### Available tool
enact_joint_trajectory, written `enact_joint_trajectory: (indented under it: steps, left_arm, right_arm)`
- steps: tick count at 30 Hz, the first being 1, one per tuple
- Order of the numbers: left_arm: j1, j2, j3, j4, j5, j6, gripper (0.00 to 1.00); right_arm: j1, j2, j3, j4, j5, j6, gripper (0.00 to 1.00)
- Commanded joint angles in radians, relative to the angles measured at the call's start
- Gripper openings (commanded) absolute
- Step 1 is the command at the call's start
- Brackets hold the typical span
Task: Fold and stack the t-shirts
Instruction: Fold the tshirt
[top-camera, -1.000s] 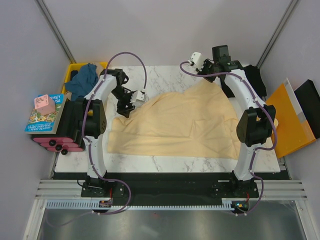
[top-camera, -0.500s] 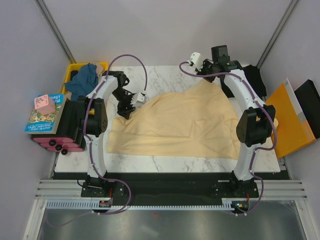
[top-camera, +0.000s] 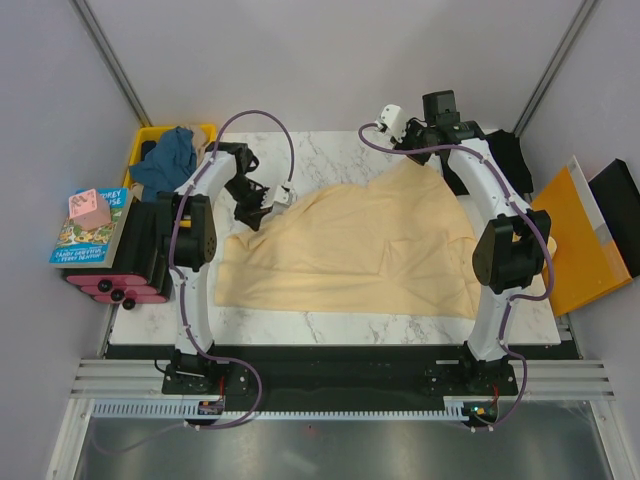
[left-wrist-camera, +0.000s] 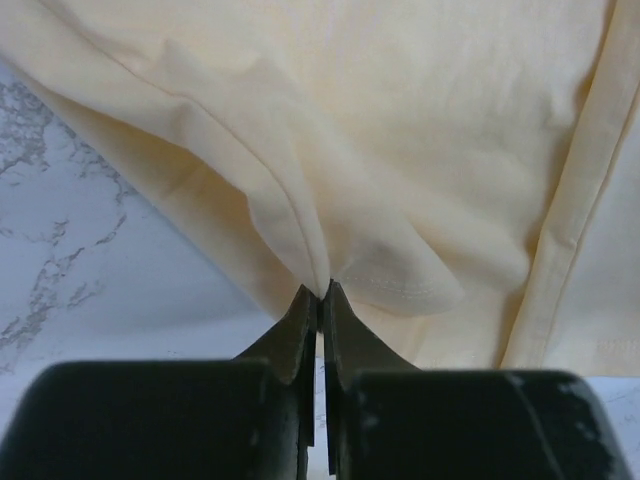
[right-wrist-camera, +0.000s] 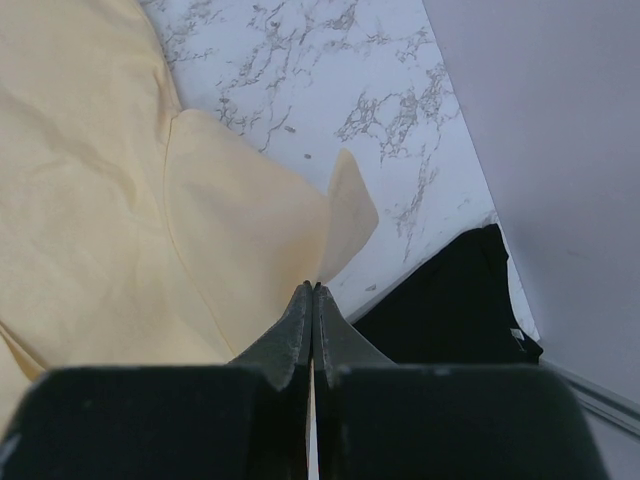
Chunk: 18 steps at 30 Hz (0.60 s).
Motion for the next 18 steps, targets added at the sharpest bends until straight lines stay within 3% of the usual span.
enact_joint_trajectory:
  steps: [1, 5, 11, 18]
  left_arm:
    - [0.003, 0.011, 0.035, -0.205, -0.021, -0.022, 0.02]
    - [0.003, 0.005, 0.076, -0.205, -0.045, -0.042, 0.02]
    - [0.002, 0.025, 0.335, -0.200, -0.162, -0.068, 0.02]
    - [0.002, -0.023, 0.359, -0.085, -0.338, 0.009, 0.02]
  right_arm:
    - [0.006, -0.030, 0.012, 0.008, 0.009, 0.003, 0.00]
    - [0.007, -0.037, 0.013, 0.012, 0.015, 0.003, 0.00]
    - [0.007, -0.046, 0.010, 0.040, 0.041, 0.004, 0.00]
    - [0.009, -0.062, -0.011, 0.141, 0.116, 0.004, 0.00]
